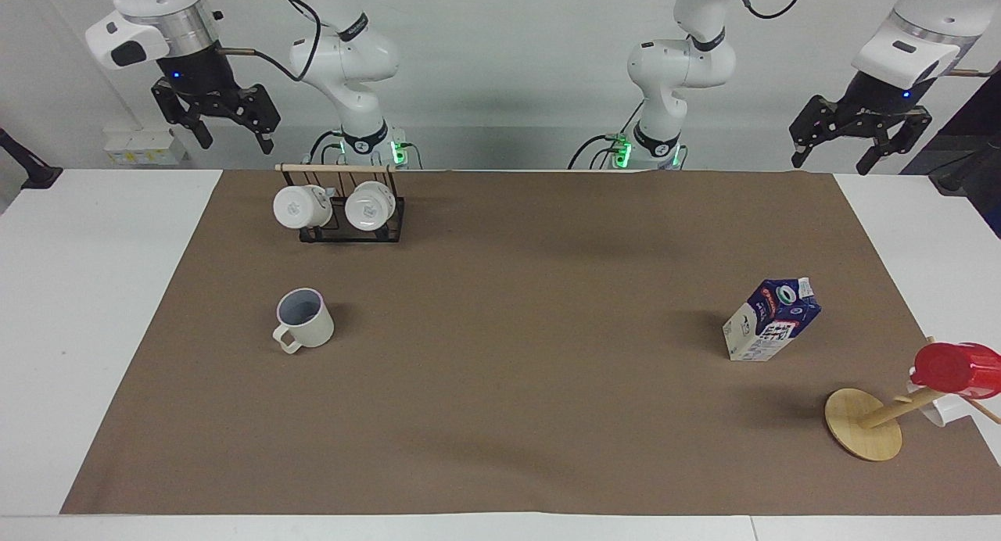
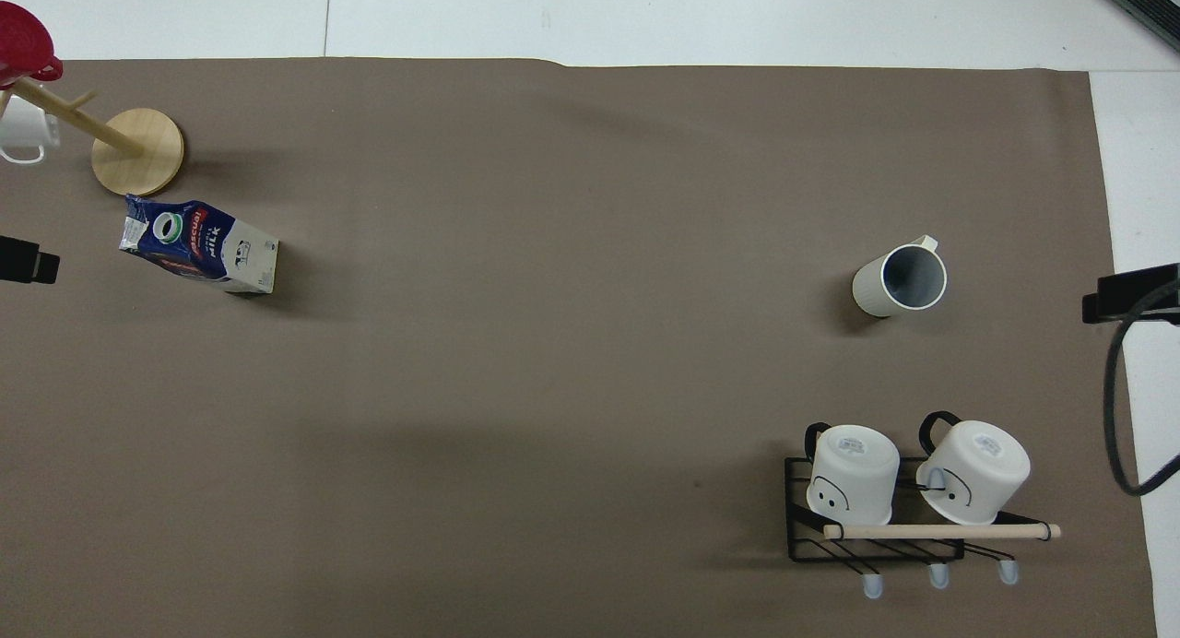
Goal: Place cup and milk on table
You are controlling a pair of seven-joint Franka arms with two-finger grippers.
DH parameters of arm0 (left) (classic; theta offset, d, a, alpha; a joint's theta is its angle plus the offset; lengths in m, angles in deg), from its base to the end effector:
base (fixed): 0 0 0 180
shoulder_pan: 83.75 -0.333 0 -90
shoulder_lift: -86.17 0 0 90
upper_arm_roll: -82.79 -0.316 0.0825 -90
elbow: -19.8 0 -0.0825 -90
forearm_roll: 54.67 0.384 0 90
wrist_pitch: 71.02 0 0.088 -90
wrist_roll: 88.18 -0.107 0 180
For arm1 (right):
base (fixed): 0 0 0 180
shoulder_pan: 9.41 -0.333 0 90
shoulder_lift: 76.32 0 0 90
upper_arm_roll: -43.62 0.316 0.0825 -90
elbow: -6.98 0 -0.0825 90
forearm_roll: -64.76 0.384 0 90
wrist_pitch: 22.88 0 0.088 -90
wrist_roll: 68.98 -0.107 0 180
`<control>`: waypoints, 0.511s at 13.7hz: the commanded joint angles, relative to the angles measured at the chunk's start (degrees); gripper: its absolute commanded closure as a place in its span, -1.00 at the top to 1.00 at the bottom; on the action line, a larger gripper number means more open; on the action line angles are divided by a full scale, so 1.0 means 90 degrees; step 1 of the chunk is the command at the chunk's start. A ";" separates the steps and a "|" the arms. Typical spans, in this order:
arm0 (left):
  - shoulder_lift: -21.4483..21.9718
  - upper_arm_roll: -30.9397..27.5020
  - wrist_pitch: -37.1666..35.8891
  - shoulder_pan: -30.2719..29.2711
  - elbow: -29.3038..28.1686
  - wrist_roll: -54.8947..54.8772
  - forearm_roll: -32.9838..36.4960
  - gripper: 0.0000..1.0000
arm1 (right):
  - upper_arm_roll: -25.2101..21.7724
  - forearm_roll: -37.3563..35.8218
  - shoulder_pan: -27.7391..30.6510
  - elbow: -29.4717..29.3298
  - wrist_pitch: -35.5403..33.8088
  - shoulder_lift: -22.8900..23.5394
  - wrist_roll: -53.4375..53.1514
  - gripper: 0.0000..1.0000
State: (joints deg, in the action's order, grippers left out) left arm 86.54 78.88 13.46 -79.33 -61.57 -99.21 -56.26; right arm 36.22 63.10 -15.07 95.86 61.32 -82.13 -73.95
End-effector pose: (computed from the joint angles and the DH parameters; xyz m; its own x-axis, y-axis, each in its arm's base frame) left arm 0.5411 -0.0079 0.6897 0.9771 -0.2025 0.0649 -0.2040 -0.9789 0.0157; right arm 0.5112 -0.0230 0.6783 0.9926 -0.1193 0.0202 -0.1196 -0.9927 0.0140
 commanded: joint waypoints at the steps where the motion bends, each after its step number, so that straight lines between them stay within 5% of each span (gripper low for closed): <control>1: 0.0183 -0.0064 0.0027 0.0124 -0.0207 0.0015 0.0030 1.00 | 0.0022 -0.0011 0.0013 0.0183 0.0107 -0.0116 0.0073 1.00; 7: 0.0183 -0.0083 0.0008 0.0124 -0.0207 0.0045 0.0020 1.00 | 0.0022 -0.0001 0.0013 0.0202 0.0117 -0.0126 0.0063 1.00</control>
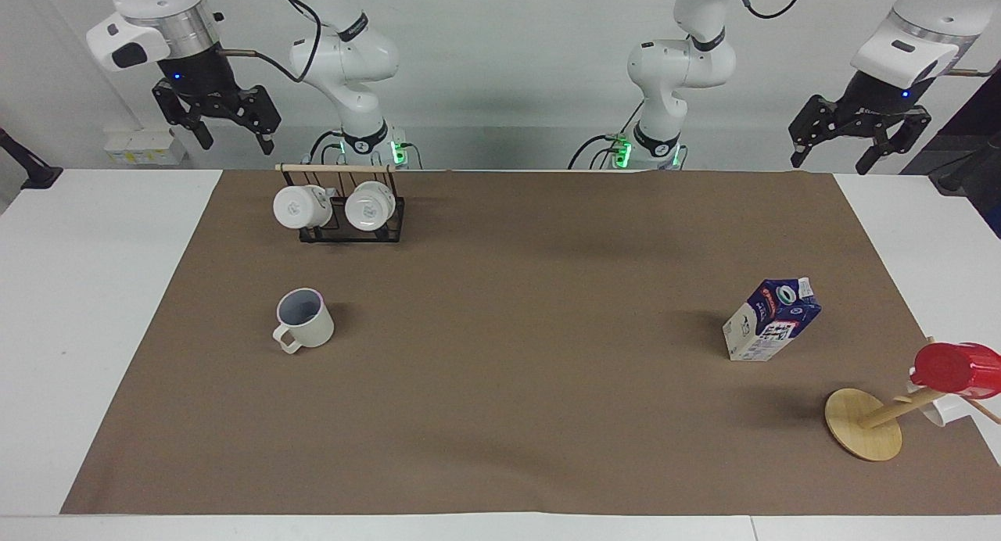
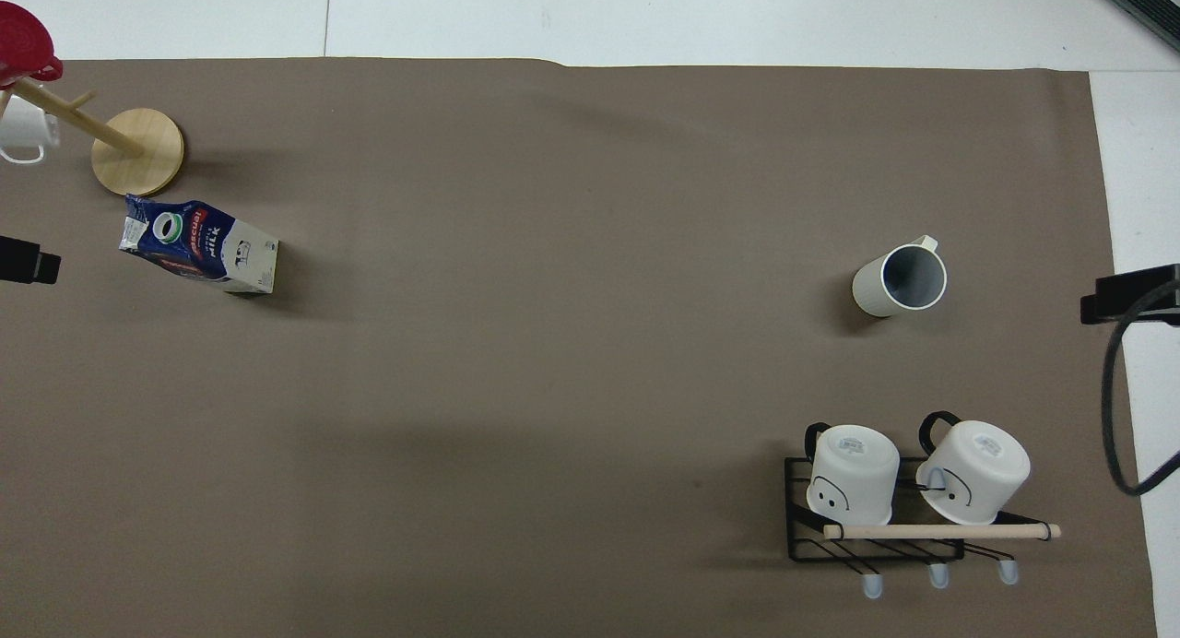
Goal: Place cup and milk on table
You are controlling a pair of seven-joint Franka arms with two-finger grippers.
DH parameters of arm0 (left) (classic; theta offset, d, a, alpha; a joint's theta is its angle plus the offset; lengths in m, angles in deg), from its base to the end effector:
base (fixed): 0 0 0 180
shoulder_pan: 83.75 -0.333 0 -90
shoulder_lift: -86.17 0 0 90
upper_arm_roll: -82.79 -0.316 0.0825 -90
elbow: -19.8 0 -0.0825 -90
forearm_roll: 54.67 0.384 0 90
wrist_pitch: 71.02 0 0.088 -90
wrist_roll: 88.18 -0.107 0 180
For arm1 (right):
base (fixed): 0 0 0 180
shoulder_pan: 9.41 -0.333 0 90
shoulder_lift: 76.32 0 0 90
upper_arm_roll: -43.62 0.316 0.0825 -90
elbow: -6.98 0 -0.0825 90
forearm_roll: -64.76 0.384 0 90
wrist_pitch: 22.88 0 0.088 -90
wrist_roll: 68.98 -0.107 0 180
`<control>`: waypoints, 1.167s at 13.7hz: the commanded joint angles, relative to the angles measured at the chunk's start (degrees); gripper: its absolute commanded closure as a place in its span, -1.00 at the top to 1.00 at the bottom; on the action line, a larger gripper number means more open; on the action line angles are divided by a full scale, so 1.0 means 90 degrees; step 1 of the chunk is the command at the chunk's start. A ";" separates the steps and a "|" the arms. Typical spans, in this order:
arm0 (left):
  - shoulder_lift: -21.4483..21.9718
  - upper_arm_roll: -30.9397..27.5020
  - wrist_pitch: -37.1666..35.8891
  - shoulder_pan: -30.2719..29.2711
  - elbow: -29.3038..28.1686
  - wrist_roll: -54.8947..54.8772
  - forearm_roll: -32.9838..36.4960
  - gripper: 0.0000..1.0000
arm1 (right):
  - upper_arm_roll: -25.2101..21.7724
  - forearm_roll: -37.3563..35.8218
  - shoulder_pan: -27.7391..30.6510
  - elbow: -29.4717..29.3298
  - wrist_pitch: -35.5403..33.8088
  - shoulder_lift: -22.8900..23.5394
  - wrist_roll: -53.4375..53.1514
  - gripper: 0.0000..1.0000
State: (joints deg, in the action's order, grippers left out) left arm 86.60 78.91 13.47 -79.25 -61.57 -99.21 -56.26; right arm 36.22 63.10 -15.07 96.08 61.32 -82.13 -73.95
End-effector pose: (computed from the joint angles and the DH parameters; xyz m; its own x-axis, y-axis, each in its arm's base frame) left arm 0.5407 -0.0089 0.6902 0.9766 -0.2044 0.0661 -0.2058 -0.9785 0.0155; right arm 0.5113 -0.0230 0.6765 0.9927 -0.1193 0.0164 -0.1195 -0.9927 0.0144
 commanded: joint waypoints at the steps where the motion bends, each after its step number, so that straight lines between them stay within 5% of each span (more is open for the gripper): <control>1: 0.0186 -0.0087 -0.0002 0.0095 -0.0216 0.0044 0.0030 1.00 | 0.0022 -0.0001 0.0014 0.0178 0.0117 -0.0126 0.0073 1.00; 12: 0.0186 -0.0077 0.0076 0.0105 -0.0226 0.0035 0.0020 1.00 | 0.0031 -0.0011 0.0014 0.0237 0.0185 -0.0126 0.0073 1.00; 16: 0.0186 -0.0077 0.0076 0.0095 -0.0226 0.0035 0.0020 1.00 | 0.0041 -0.0011 -0.0054 0.0627 0.0770 -0.0058 0.0073 1.00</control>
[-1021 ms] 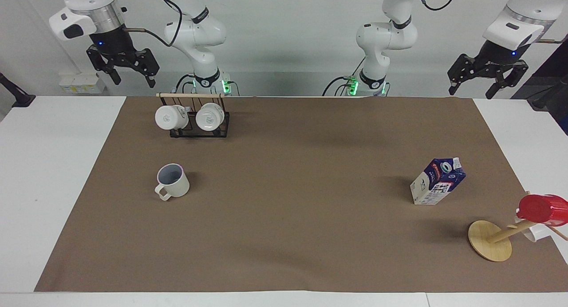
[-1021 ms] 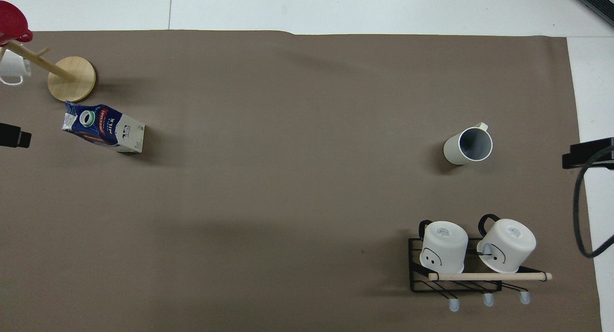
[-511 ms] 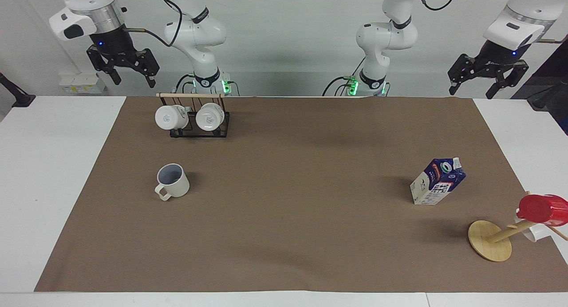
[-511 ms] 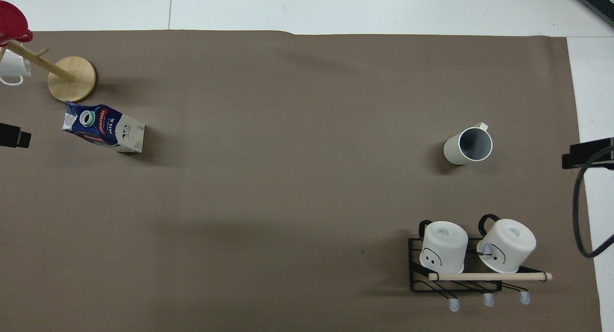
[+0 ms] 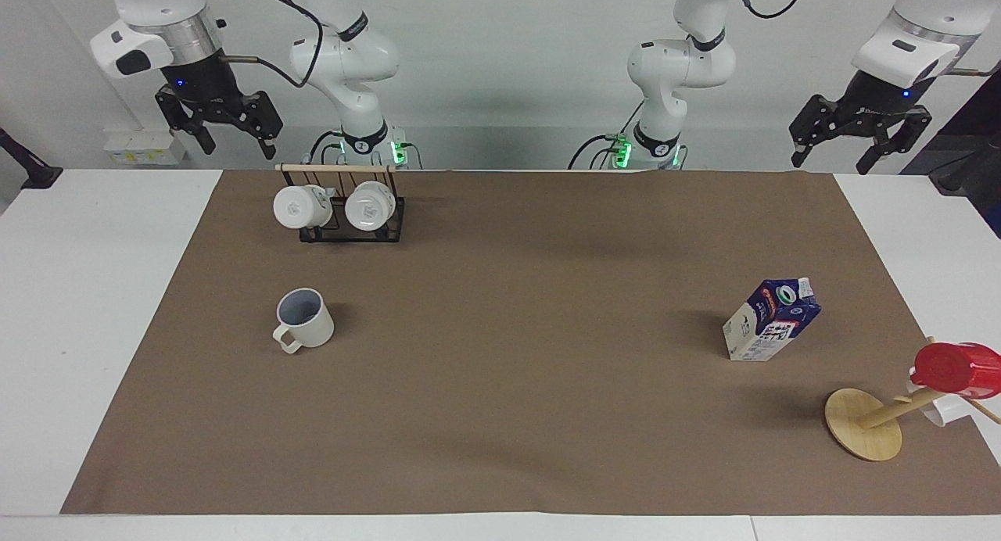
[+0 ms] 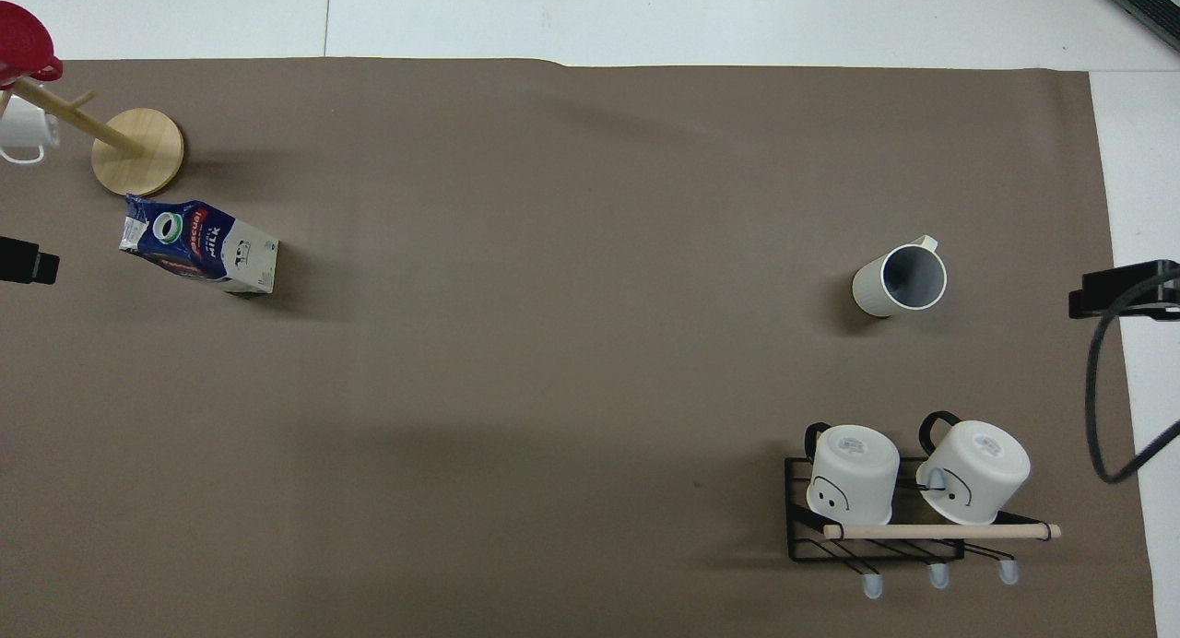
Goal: Place cup and milk on table
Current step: 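Reach the right gripper toward the standing white mug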
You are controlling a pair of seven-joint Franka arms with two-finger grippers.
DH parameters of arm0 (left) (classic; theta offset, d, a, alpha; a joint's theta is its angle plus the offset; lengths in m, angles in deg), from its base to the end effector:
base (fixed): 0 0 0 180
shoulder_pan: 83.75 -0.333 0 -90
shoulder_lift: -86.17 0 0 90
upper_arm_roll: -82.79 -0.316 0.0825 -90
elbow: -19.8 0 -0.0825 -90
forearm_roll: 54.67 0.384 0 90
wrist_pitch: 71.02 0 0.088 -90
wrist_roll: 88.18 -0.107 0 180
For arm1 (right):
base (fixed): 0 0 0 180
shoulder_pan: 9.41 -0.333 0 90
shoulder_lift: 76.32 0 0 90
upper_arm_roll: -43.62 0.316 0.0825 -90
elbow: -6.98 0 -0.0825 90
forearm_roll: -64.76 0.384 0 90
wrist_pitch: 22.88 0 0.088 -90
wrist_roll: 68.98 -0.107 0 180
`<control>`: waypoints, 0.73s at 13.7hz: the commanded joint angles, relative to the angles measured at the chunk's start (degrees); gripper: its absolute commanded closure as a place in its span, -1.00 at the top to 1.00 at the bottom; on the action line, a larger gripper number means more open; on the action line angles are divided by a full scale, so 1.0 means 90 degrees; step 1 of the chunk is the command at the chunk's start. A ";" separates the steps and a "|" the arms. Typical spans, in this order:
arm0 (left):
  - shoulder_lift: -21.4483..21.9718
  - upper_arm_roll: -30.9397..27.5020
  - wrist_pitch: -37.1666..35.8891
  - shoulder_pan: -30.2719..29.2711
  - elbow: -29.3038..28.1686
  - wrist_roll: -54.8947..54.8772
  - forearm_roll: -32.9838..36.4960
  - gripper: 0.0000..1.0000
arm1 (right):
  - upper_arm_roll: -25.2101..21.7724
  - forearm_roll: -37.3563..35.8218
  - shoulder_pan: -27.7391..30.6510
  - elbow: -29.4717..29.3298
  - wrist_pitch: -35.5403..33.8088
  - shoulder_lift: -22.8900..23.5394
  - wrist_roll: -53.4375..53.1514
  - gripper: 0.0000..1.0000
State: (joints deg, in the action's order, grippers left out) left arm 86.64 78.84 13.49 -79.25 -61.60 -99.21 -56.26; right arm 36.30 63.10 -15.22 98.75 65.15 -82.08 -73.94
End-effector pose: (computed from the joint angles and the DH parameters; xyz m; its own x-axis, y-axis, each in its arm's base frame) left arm 0.5406 -0.0082 0.6904 0.9769 -0.2032 0.0667 -0.2046 -0.9787 0.0155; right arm 0.5193 -0.0207 0.6604 0.9929 -0.1134 0.0357 -0.1140 -0.9934 0.0131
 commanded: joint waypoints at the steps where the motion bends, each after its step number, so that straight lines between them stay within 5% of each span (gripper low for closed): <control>1: 0.0181 -0.0069 0.0073 0.0095 -0.0222 0.0035 0.0020 1.00 | 0.0032 -0.0011 -0.0096 0.0408 0.0471 -0.0034 0.0073 1.00; 10: 0.0181 -0.0069 0.0073 0.0085 -0.0222 0.0044 0.0030 1.00 | 0.0032 -0.0011 -0.0233 0.1598 0.2219 0.0698 0.0851 1.00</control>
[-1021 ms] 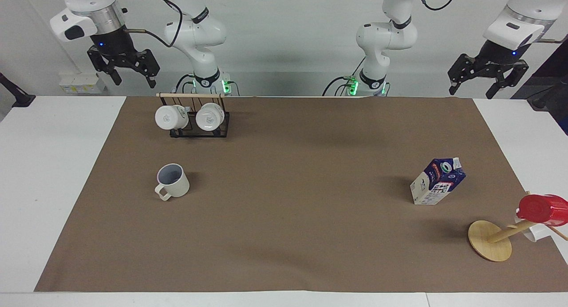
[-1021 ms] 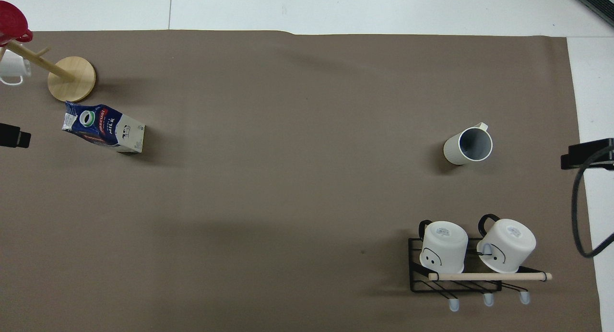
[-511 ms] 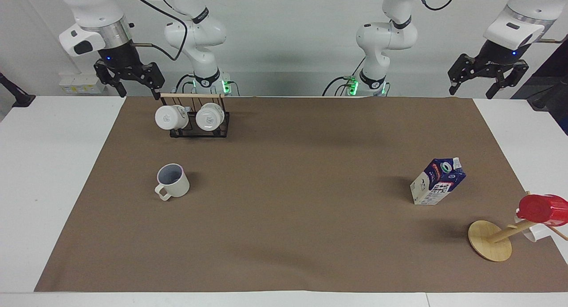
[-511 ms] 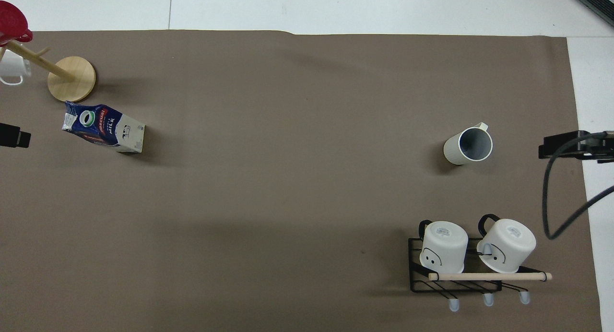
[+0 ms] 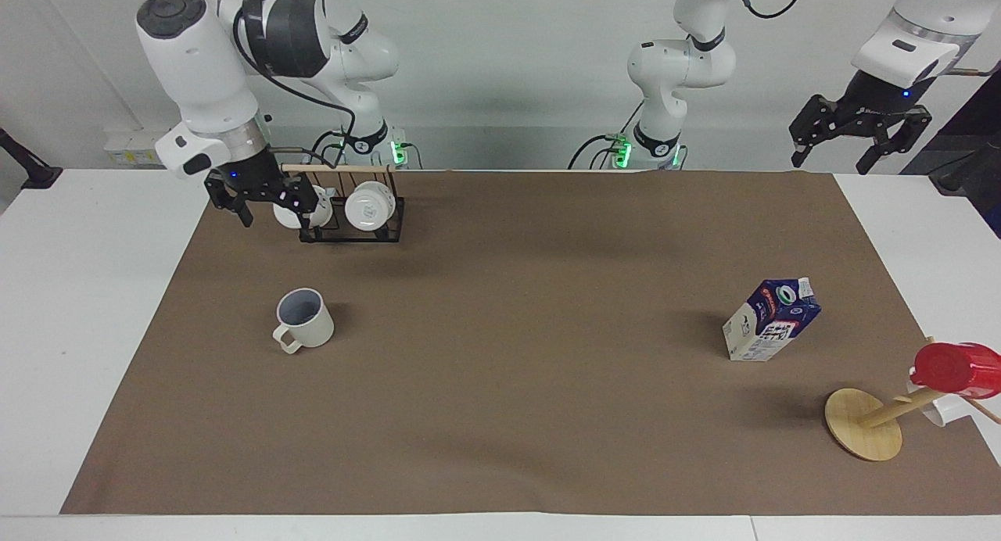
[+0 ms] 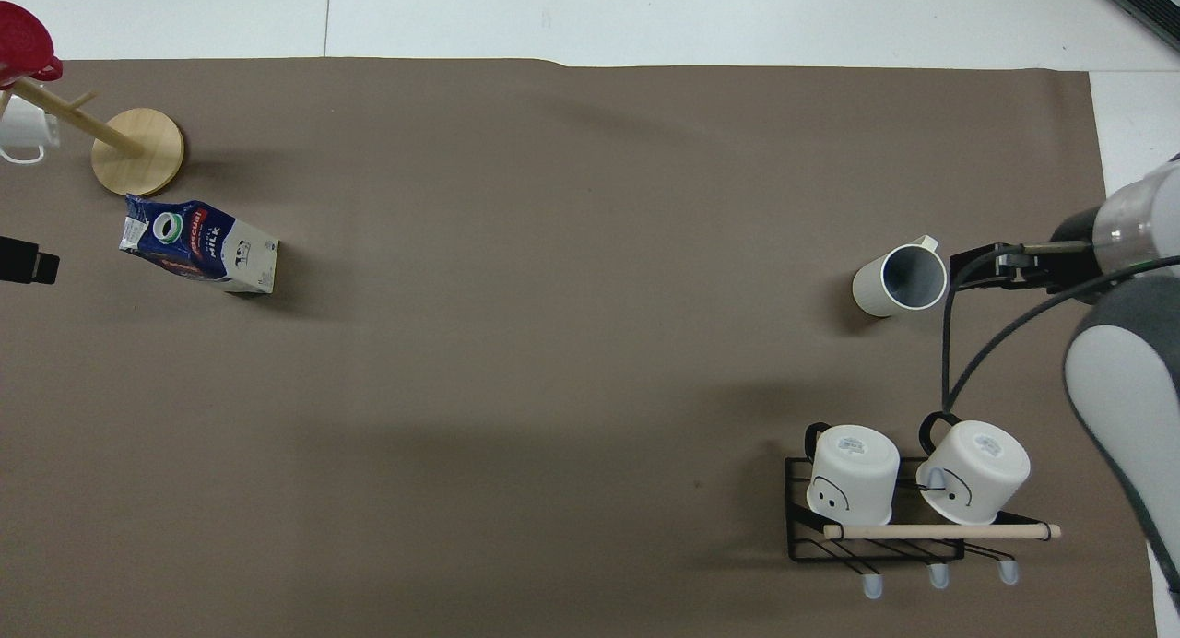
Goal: Place cup and milk on table
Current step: 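Reach the right gripper toward the standing white mug, then grasp the white mug with the right gripper and lift it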
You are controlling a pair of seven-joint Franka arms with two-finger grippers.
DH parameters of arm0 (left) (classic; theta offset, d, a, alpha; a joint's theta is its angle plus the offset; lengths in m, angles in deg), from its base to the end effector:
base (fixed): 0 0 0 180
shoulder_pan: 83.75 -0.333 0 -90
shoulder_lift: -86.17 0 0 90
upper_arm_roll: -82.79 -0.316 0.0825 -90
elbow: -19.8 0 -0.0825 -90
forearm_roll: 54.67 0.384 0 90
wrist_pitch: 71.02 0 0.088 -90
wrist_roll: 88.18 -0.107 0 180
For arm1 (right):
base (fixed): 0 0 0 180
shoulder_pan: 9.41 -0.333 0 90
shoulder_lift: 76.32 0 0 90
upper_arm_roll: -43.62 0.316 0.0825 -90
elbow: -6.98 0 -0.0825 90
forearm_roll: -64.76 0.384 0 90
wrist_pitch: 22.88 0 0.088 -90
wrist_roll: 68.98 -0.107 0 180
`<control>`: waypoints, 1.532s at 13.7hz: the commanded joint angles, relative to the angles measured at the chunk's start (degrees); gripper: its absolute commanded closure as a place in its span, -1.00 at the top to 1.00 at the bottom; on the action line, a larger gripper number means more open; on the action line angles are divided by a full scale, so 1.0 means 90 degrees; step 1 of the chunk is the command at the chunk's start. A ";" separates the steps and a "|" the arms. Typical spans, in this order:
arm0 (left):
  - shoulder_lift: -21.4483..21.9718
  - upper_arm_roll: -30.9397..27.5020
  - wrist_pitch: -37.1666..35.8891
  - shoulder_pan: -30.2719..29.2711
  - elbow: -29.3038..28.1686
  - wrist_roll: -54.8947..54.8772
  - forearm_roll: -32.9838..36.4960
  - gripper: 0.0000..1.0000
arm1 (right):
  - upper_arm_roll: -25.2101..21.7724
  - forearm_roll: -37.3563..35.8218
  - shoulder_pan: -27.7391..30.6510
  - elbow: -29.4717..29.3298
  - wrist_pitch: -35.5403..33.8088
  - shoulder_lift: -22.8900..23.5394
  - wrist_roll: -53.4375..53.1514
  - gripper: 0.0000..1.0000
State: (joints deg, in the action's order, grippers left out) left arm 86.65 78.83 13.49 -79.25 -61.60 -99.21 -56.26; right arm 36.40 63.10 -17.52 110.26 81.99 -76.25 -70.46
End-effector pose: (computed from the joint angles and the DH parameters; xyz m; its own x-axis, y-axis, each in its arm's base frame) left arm 0.5405 -0.0081 0.6905 0.9769 -0.2030 0.0668 -0.2045 -0.9787 0.0155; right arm 0.5663 0.0065 0.5359 0.9996 -0.0029 0.0272 -0.0036 -0.9996 0.0276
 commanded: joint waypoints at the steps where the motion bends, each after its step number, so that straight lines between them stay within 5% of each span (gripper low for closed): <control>1: 0.0180 -0.0068 0.0083 0.0085 -0.0222 0.0044 0.0020 1.00 | 0.0021 -0.0011 0.0032 0.0476 0.0533 0.0129 0.0641 1.00; 13: 0.0180 -0.0068 0.0131 0.0076 -0.0222 0.0054 0.0020 1.00 | 0.0021 -0.0011 -0.0144 0.1609 0.2887 0.1096 0.0897 1.00; 18: 0.0180 -0.0068 0.0131 0.0066 -0.0222 0.0054 0.0020 1.00 | 0.0021 -0.0011 -0.0134 0.1737 0.3133 0.1214 0.0916 1.00; 20: 0.0171 -0.0068 0.0131 0.0066 -0.0222 0.0054 0.0020 1.00 | 0.0021 -0.0011 -0.0105 0.1747 0.3133 0.1243 0.0926 0.55; 21: 0.0180 -0.0068 0.0131 0.0075 -0.0232 0.0054 0.0020 1.00 | 0.0021 -0.0011 -0.0095 0.1747 0.3123 0.1243 0.0994 0.05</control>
State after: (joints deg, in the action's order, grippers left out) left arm 86.71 78.73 13.59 -79.25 -61.61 -99.21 -56.26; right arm 36.41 63.08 -18.98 125.00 108.90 -64.74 -63.72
